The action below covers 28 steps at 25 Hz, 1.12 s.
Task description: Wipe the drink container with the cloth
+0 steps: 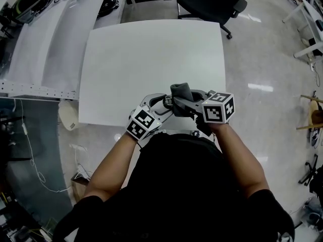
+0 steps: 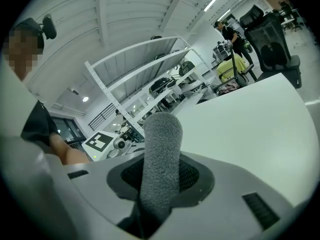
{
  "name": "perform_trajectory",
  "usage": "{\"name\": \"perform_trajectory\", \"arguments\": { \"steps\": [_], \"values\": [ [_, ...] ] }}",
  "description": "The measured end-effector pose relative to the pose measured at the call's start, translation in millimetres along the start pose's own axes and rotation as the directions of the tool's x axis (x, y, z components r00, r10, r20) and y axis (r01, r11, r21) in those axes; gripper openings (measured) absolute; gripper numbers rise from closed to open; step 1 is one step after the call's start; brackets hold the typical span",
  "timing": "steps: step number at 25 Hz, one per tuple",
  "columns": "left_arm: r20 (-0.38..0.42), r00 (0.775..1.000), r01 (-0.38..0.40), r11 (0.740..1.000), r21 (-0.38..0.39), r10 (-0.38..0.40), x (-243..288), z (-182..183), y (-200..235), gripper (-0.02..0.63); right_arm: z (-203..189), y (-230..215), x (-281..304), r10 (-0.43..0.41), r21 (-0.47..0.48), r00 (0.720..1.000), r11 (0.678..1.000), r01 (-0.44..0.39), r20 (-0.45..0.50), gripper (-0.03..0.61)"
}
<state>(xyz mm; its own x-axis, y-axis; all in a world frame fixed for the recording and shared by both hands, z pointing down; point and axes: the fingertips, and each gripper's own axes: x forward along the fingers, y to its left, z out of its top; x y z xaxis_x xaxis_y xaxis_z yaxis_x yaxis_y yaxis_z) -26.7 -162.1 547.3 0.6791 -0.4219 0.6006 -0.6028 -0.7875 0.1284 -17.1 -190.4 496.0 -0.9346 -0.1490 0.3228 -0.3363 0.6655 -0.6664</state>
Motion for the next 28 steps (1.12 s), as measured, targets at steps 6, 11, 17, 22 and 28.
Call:
{"name": "perform_trajectory", "arguments": {
  "steps": [6,11,17,22,28],
  "values": [
    [-0.008,1.0,0.005,0.998,0.068,-0.005,-2.3,-2.7,-5.2,0.256,-6.6,-7.4,7.2,0.016,0.012,1.0,1.0,-0.016,-0.015,0.11],
    [-0.009,1.0,0.014,0.996,0.085,-0.013,-4.9,-3.9,-5.0,0.256,-11.0,-19.3,8.5,-0.01,0.012,1.0,1.0,0.01,-0.022,0.11],
    [-0.02,1.0,0.016,0.995,0.099,-0.014,-5.8,-5.9,-6.1,0.256,-17.8,-28.4,9.7,-0.029,-0.007,0.999,1.0,0.029,-0.038,0.11],
    [-0.018,1.0,0.016,0.995,0.096,-0.014,-6.0,-6.4,-6.2,0.256,-19.6,-34.6,8.0,-0.042,-0.012,0.998,0.999,0.041,-0.04,0.11],
    [-0.024,1.0,0.016,0.995,0.098,-0.013,-6.0,-6.3,-5.8,0.256,-23.5,-52.5,0.5,-0.082,0.01,0.996,0.997,0.082,-0.039,0.11]
  ]
}}
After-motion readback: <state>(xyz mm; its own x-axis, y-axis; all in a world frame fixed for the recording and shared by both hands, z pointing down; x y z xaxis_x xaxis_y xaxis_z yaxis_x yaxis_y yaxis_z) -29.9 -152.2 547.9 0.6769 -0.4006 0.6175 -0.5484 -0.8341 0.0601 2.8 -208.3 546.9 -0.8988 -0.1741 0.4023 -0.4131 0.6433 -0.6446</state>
